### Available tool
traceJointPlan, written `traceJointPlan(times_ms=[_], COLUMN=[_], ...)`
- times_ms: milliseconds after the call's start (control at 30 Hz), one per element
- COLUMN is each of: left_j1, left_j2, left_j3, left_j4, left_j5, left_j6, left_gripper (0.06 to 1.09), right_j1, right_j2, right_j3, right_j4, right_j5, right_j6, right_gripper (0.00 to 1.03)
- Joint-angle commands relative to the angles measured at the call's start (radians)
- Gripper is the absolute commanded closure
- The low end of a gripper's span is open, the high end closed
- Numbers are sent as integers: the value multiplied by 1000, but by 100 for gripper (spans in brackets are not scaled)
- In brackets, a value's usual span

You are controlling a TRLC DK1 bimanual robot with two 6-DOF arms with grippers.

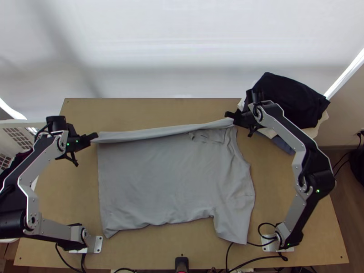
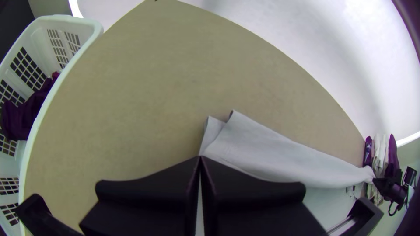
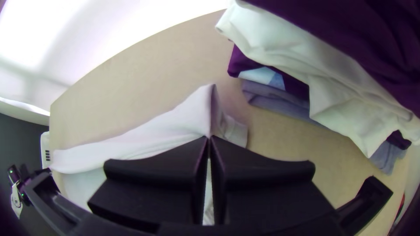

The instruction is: Fold the t-shirt

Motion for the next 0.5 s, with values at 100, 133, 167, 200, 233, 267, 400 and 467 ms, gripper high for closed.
traceJointPlan(times_ms=[100,133,167,200,233,267,400,467], left_j1=[7,7,7,7,9,9,7,6], left_j2=[-86,-93,-99,-107,-115,-125,-175,-194], left_j3=[-95,-107,-119,-130,-141,-152,-196,-216], left_j4=[-2,-2,0,0,0,0,0,0], left_j5=[17,18,18,18,20,23,35,35], left_j6=[11,9,9,8,6,8,3,1], left_gripper=[104,105,105,105,105,105,105,105], right_j1=[1,1,1,2,2,4,10,13], right_j2=[-76,-84,-90,-96,-102,-108,-136,-145], right_j3=[-106,-120,-137,-155,-172,-189,-257,-287], right_j4=[18,23,29,40,48,55,97,115], right_j5=[17,20,20,21,23,24,29,30], right_j6=[0,0,0,0,0,0,1,3], right_gripper=[100,100,100,100,100,100,100,100])
